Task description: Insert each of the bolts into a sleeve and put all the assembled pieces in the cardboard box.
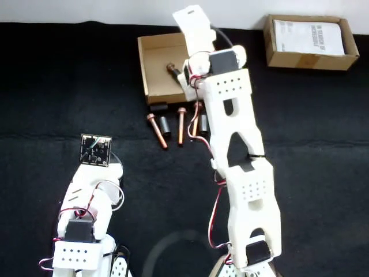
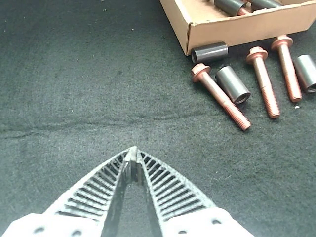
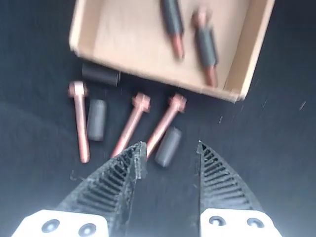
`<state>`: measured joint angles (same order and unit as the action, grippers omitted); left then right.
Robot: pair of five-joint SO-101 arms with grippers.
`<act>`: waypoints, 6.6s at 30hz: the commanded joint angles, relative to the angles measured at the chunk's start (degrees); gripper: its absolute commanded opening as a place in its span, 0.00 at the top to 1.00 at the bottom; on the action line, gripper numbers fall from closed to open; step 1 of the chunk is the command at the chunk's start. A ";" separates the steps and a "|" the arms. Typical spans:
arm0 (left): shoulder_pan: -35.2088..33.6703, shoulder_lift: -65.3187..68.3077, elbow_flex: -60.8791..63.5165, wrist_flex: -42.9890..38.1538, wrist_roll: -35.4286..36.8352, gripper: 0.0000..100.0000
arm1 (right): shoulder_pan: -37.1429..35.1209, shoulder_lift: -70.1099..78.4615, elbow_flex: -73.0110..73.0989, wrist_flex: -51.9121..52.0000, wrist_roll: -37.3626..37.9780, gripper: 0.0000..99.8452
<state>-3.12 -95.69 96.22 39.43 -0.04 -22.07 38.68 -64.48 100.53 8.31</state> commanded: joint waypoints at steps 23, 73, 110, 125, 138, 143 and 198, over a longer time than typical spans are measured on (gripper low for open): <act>-5.23 0.66 1.27 -6.33 8.62 0.99 | 4.26 -7.78 37.41 -20.44 -0.26 0.85; -4.00 0.57 1.36 -2.29 8.62 0.99 | 4.62 -1.71 35.12 -26.95 -2.64 0.99; 4.18 49.63 -49.54 14.24 12.66 0.99 | 7.87 -45.05 31.52 0.31 -2.73 0.99; 6.55 82.59 -66.42 14.42 12.48 0.99 | 11.65 -74.95 64.84 -7.78 2.29 0.99; 6.73 112.92 -95.87 24.97 13.54 0.95 | 14.64 -87.25 83.38 -12.00 3.16 0.99; 6.73 124.70 -112.92 35.69 19.16 0.88 | 14.64 -89.63 87.16 -13.41 3.08 0.99; 14.81 159.43 -170.59 59.96 30.68 0.89 | 14.64 -92.97 94.64 -17.54 5.45 0.99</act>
<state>9.10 68.09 -72.04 97.19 30.20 -8.00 -53.45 30.29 83.82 12.26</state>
